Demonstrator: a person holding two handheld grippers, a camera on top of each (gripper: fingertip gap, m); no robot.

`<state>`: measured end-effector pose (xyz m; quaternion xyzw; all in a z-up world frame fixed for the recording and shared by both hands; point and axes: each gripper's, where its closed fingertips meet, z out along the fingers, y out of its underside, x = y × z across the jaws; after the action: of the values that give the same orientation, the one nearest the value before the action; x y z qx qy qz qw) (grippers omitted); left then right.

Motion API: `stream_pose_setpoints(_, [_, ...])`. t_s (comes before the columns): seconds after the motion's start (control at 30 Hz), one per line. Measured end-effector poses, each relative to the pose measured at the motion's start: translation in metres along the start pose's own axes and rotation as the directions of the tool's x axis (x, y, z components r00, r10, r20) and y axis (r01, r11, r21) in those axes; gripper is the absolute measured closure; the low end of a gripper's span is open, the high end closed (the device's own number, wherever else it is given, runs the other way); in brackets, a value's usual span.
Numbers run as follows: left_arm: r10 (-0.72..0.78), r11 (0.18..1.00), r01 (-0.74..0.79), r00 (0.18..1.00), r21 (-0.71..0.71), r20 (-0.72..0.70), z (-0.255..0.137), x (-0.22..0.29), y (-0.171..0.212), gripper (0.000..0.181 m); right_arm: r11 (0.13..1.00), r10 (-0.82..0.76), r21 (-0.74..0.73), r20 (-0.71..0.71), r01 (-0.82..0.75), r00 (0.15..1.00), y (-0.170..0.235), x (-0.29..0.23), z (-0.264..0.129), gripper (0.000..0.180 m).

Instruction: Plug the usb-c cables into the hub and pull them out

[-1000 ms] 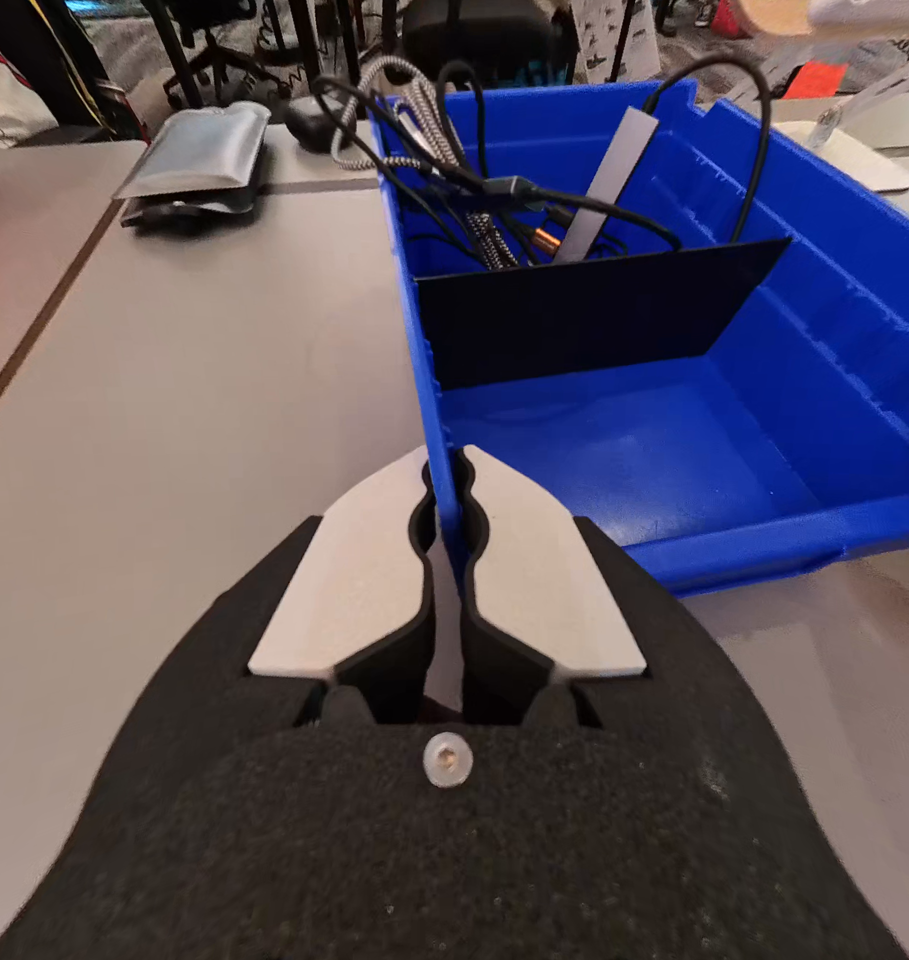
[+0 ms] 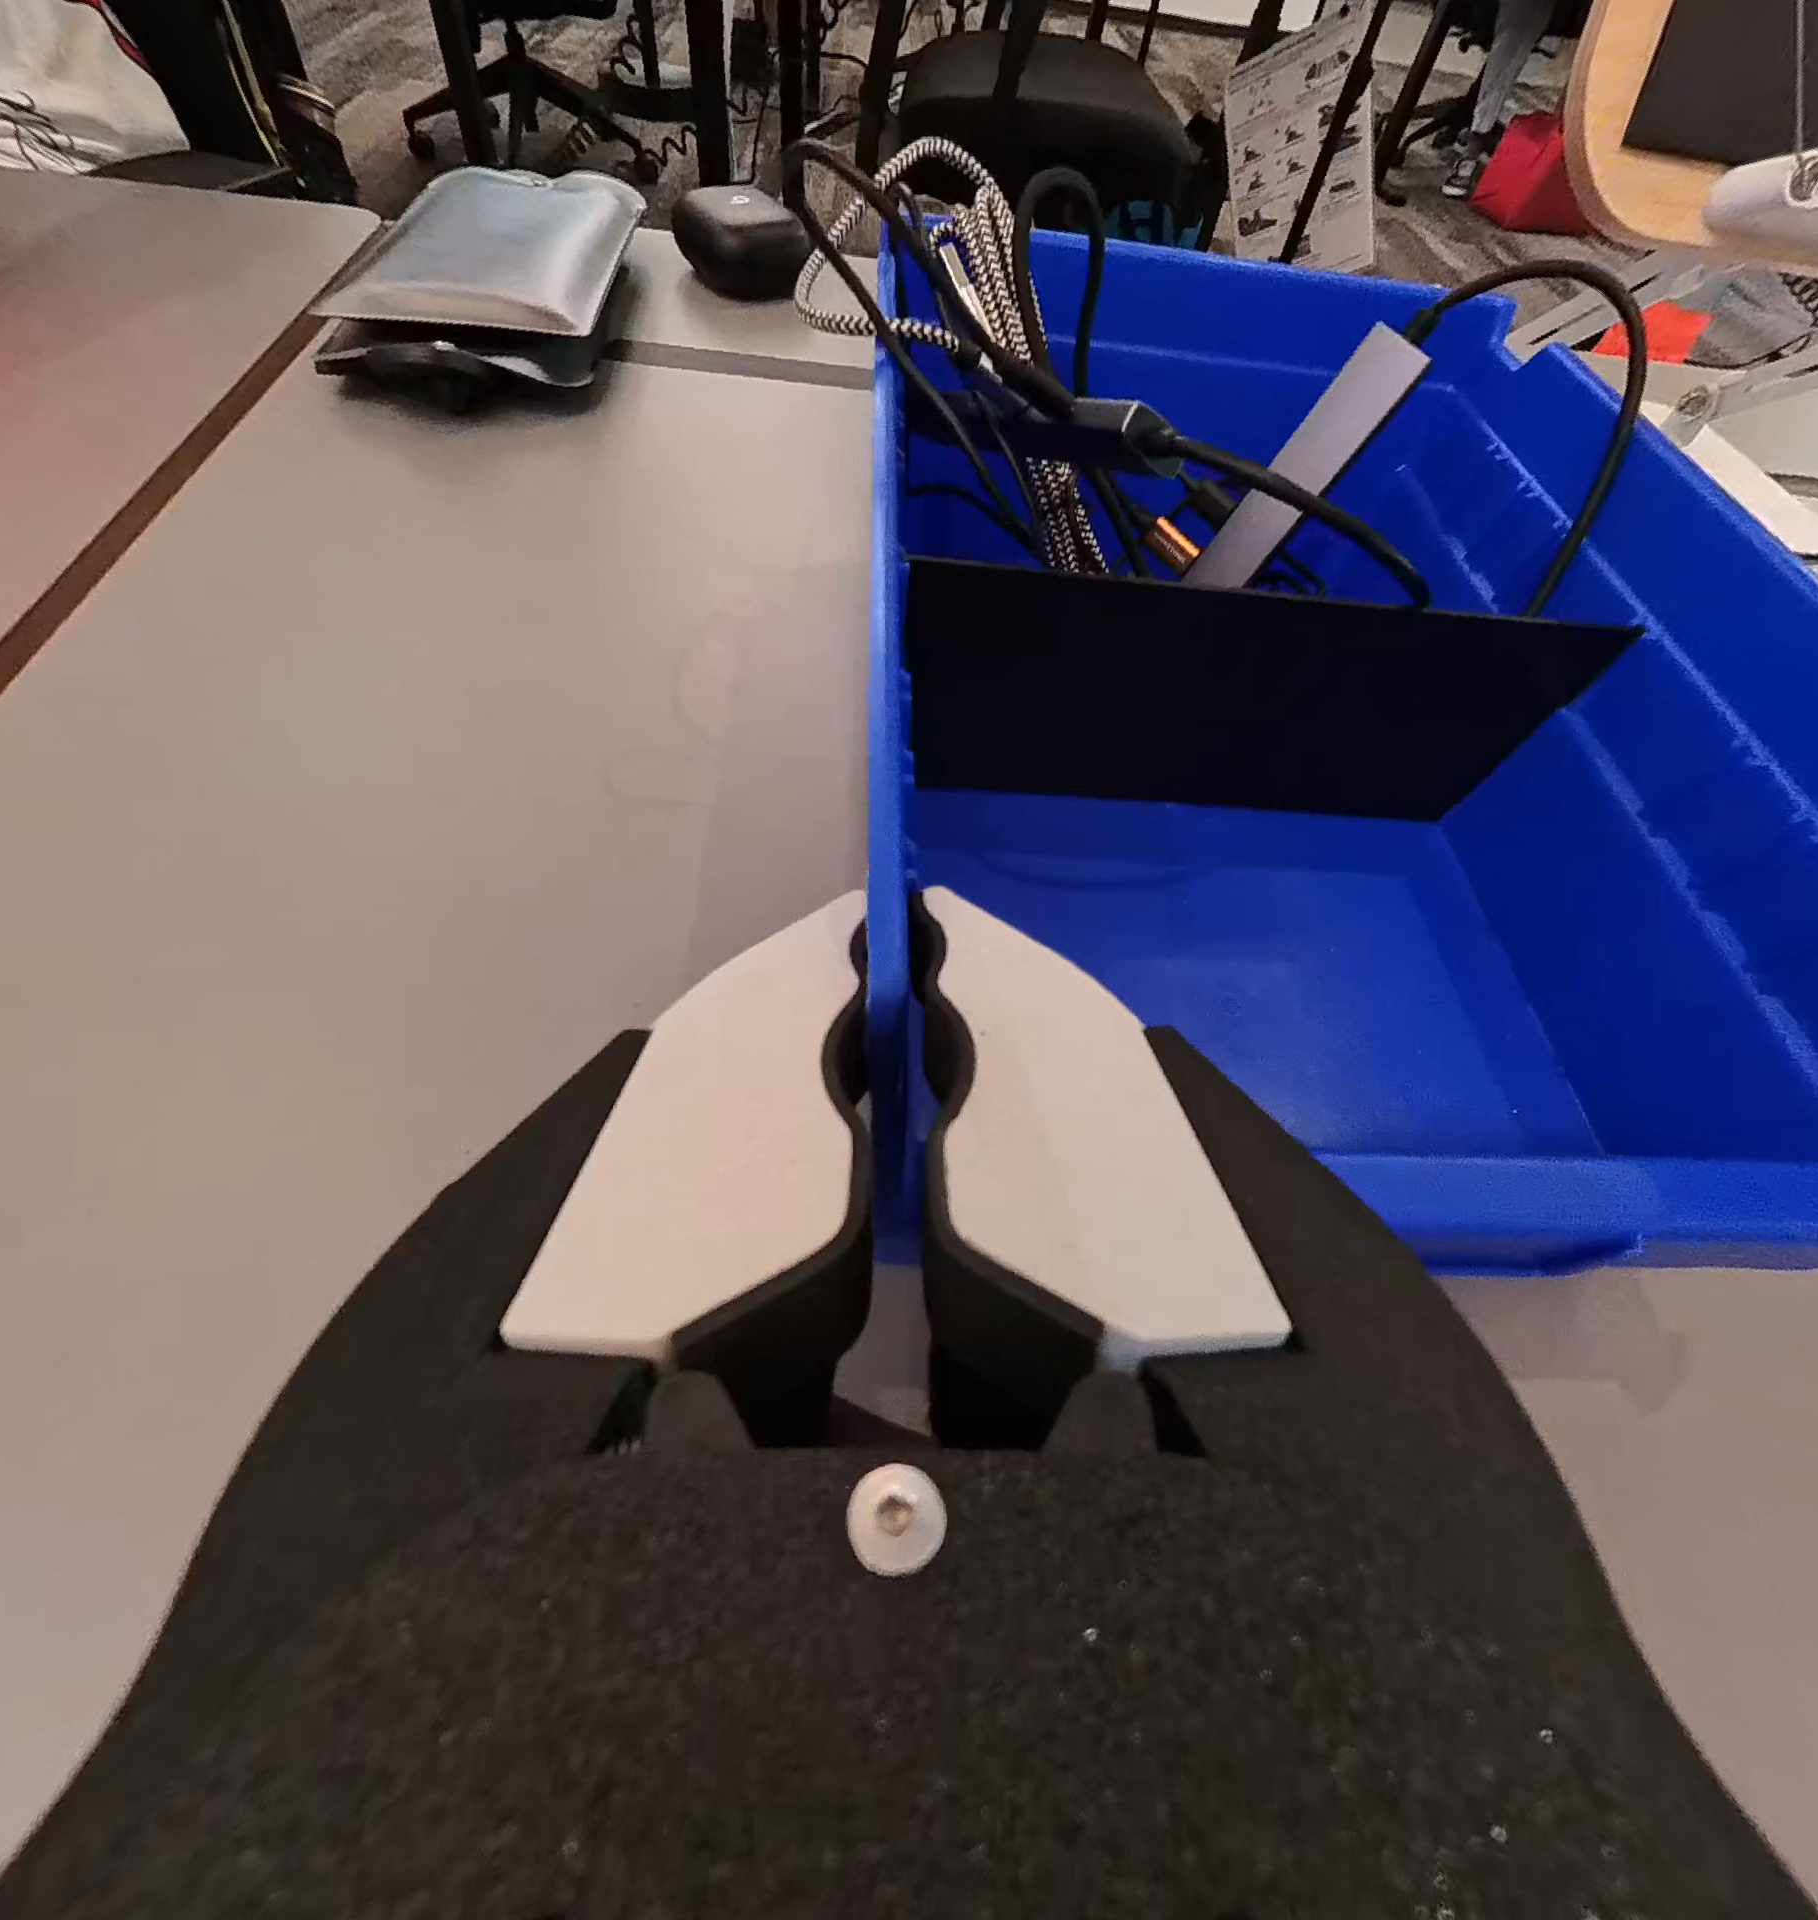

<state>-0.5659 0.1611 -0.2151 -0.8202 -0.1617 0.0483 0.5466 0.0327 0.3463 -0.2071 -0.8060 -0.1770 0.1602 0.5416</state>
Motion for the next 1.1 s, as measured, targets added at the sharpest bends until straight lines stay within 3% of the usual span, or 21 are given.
stream_pose_setpoints(0.23, [-0.001, 1.000, 0.001, 1.000, -0.004, -0.001, 0.000, 0.000, 0.000, 0.179, 0.994, -0.107, -0.012, -0.023, 0.107, 0.994, 0.006, -0.017, -0.001, 0.126])
stream_pose_setpoints(0.37, [-0.002, 1.000, 0.002, 1.000, -0.006, 0.003, 0.000, 0.000, 0.001, 0.179, 0.995, -0.101, -0.017, 0.021, 0.101, 0.995, 0.008, -0.026, -0.002, 0.144])
stream_pose_setpoints(0.57, [-0.008, 1.000, 0.008, 1.000, -0.005, -0.001, 0.000, 0.000, 0.001, 0.179, 0.981, -0.195, -0.001, -0.026, 0.195, 0.980, 0.004, -0.029, -0.005, 0.139])
stream_pose_setpoints(0.73, [0.044, 0.999, -0.044, 0.997, -0.015, 0.055, -0.007, -0.004, -0.007, 0.168, 0.977, -0.211, 0.021, 0.164, 0.210, 0.964, 0.011, -0.083, -0.008, 0.138])
stream_pose_setpoints(0.83, [-0.025, 0.982, 0.000, 0.992, 0.191, 0.127, -0.035, -0.003, -0.046, 0.159, 0.982, -0.184, 0.004, 0.254, 0.190, 0.949, 0.020, -0.110, -0.008, 0.136])
stream_pose_setpoints(0.9, [-0.074, 0.946, 0.057, 0.996, 0.318, 0.041, -0.052, 0.016, -0.063, 0.159, 0.985, -0.164, -0.002, 0.291, 0.172, 0.943, 0.022, -0.121, -0.010, 0.136])
stream_pose_setpoints(0.97, [-0.009, 0.935, 0.076, 0.981, 0.346, -0.192, -0.056, 0.064, -0.062, 0.159, 0.988, -0.143, -0.008, 0.320, 0.154, 0.936, 0.023, -0.128, -0.012, 0.137])
stream_pose_setpoints(1.03, [0.074, 0.971, 0.044, 0.880, 0.236, -0.469, -0.052, 0.121, -0.037, 0.159, 0.991, -0.117, -0.025, 0.335, 0.133, 0.935, 0.027, -0.131, -0.012, 0.137])
stream_pose_setpoints(1.1, [0.119, 0.989, -0.052, 0.838, 0.139, -0.532, -0.040, 0.150, -0.016, 0.156, 0.993, -0.083, -0.049, 0.359, 0.107, 0.930, 0.031, -0.135, -0.011, 0.137])
